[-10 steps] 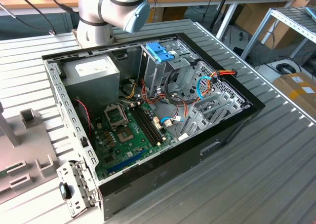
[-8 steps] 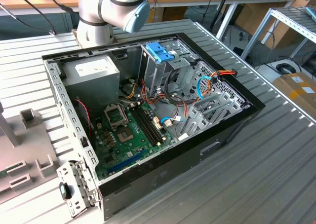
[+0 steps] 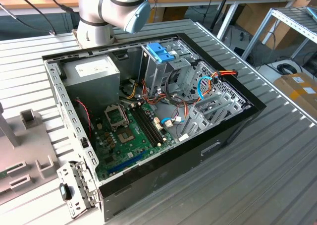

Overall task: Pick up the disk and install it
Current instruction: 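Pick up the disk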

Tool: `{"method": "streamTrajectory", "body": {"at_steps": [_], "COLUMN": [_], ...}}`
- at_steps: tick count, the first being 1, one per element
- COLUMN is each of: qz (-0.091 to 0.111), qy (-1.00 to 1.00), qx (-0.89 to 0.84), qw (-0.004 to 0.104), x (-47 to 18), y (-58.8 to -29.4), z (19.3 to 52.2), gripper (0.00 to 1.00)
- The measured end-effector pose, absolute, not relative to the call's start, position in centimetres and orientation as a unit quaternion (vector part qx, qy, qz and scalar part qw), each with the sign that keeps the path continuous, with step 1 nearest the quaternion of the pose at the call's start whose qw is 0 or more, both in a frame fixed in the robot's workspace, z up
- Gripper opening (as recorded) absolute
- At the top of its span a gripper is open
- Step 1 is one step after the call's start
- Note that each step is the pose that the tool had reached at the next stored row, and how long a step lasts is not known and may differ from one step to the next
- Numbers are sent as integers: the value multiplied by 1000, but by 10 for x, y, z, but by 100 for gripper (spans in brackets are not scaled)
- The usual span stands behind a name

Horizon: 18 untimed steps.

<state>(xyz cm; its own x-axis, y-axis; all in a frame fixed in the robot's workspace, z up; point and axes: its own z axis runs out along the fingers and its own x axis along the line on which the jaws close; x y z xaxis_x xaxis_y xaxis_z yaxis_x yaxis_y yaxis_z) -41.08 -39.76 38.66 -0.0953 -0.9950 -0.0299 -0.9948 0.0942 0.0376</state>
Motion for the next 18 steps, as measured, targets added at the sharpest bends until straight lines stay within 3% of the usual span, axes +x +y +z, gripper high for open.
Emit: {"method": "streamTrajectory", "body": {"at_steps": [1,18], "qz": [-24,-25], "qy": [-740,-740], "qx": [673,673], "qw": [2,1], "x": [-411,-412], "y": [-398,-381], "z": [387,378], "gripper": [55,55]}}
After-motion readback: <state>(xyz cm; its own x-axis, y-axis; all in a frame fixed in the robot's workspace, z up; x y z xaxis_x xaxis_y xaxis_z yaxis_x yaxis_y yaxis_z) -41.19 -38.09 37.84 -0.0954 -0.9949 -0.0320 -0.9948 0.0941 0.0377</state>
